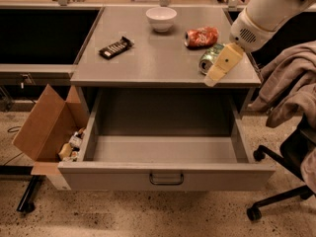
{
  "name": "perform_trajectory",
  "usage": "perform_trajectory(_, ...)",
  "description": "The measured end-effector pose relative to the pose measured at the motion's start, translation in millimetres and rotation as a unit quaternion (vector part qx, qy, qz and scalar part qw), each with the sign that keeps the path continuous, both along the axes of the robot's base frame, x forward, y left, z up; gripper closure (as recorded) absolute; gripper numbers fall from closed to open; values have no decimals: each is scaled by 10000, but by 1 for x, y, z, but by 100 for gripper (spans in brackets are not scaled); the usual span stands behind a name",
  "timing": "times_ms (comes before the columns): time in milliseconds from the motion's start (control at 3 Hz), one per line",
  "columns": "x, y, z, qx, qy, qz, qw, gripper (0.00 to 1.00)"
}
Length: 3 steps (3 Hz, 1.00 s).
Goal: Place green can into top drawer
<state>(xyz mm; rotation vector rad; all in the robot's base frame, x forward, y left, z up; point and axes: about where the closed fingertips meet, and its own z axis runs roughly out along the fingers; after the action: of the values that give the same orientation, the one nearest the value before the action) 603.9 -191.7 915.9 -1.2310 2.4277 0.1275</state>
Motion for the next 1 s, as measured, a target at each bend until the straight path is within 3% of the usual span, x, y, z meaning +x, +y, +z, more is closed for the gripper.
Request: perform_trajectory(1000,20,-1,-14,214,99,-320,9992,0)
